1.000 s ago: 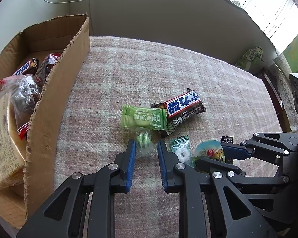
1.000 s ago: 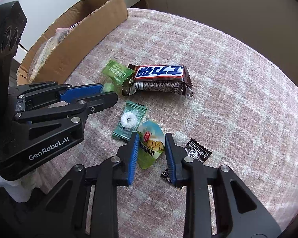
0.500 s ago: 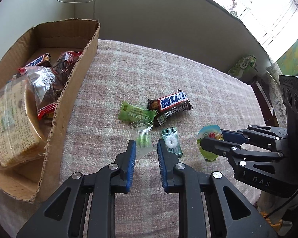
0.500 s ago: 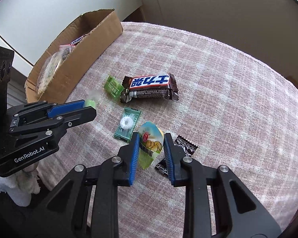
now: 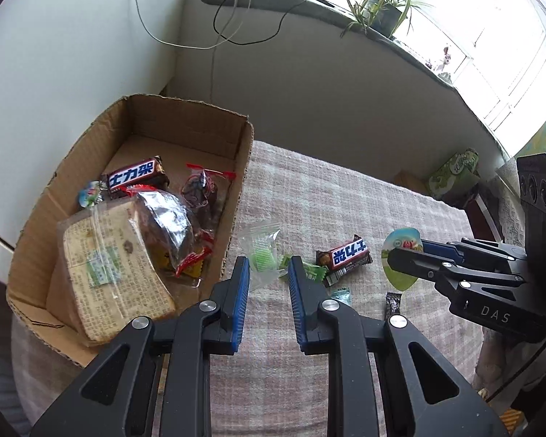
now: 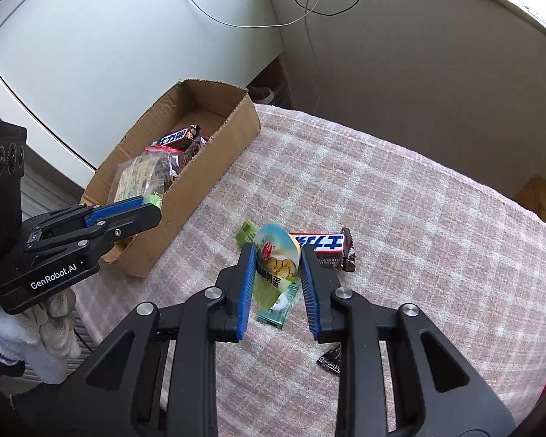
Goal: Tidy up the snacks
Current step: 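Carry the clear candy and green jelly cup into the box and release them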
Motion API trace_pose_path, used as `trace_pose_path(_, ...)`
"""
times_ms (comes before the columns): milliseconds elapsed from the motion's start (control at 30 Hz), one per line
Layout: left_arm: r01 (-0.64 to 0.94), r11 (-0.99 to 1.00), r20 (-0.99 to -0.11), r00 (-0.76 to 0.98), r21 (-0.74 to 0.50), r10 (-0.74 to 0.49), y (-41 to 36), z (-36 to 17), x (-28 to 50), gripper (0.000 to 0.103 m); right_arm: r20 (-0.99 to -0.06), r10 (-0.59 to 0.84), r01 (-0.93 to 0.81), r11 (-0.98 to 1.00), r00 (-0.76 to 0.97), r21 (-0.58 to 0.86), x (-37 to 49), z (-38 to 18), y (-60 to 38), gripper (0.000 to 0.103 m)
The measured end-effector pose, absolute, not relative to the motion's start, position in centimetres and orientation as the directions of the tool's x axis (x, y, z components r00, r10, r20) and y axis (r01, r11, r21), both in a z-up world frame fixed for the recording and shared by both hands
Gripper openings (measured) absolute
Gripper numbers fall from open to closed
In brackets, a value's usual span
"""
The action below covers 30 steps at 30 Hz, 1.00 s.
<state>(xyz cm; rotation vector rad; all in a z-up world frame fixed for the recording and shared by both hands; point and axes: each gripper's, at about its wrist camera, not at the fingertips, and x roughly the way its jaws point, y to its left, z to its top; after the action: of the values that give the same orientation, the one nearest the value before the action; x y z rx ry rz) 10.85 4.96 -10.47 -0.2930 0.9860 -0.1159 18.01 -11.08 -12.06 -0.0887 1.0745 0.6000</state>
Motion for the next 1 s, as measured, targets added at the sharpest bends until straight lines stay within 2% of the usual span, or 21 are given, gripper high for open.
trace_pose_path(600, -0.163, 0.952, -0.801, 0.588, -0.258, -0.116, 12.8, -10.1, 13.9, 0.02, -0.82, 0.47, -0.586, 0.781, 0.327, 0.214, 23.1, -9.8, -0.9, 0.026)
trace_pose_path(1000, -0.214, 0.94, -0.817, 0.567, -0.267, -0.103, 14.5, -11.1, 15.3, 0.02, -0.838, 0.464, -0.582, 0.779, 0.285, 0.233, 25.1, -11.6, 2.4, 0.026)
